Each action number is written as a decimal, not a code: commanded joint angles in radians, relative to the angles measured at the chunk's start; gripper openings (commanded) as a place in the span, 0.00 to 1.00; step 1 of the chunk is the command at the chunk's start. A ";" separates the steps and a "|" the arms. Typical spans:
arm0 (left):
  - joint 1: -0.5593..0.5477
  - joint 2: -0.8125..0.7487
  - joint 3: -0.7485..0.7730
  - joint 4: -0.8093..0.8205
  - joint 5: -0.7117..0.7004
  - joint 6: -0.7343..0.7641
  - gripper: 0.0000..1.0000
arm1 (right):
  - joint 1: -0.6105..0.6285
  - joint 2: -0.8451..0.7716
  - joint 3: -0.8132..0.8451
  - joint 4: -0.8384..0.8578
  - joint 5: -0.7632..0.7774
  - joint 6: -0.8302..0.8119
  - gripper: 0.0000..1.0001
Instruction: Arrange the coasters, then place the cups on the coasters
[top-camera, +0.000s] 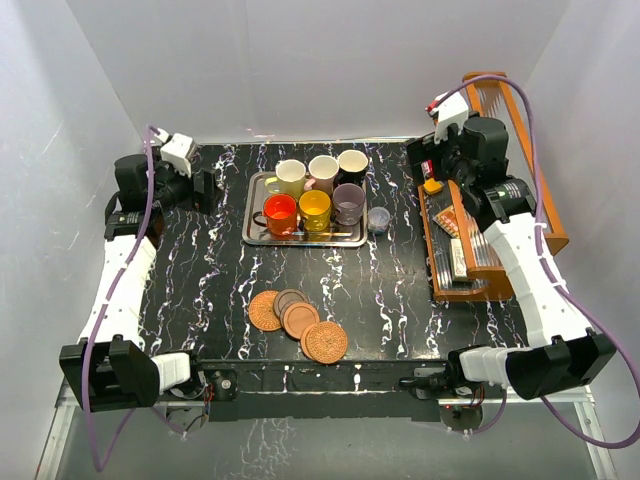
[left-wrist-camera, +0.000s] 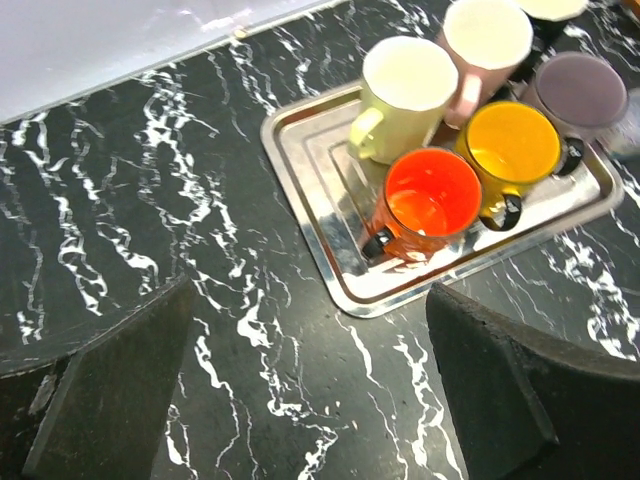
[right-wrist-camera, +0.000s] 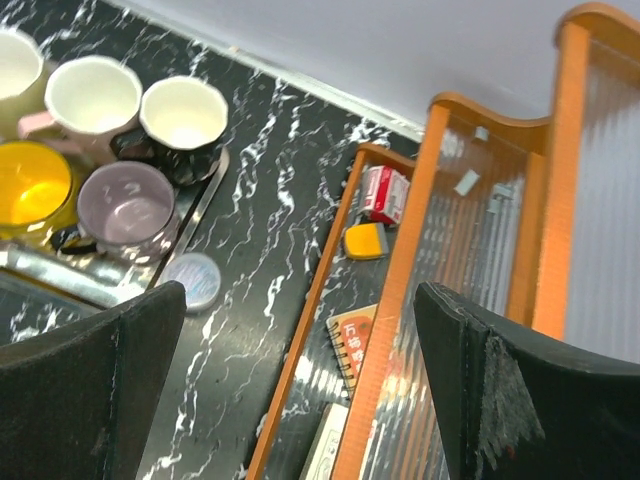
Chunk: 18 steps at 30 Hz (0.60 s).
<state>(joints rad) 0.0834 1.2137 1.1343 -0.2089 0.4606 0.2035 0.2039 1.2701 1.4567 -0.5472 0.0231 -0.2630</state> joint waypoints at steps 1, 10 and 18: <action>-0.005 -0.032 -0.030 -0.080 0.155 0.111 0.99 | 0.026 0.020 0.039 -0.073 -0.097 -0.068 0.98; -0.050 -0.005 -0.067 -0.354 0.305 0.419 0.99 | 0.061 0.102 0.002 -0.102 -0.328 -0.099 0.98; -0.163 0.053 -0.103 -0.527 0.294 0.623 0.99 | 0.060 0.106 -0.180 0.057 -0.463 -0.078 0.98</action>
<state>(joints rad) -0.0196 1.2392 1.0565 -0.6121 0.7166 0.6754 0.2623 1.3918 1.3457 -0.6239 -0.3485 -0.3424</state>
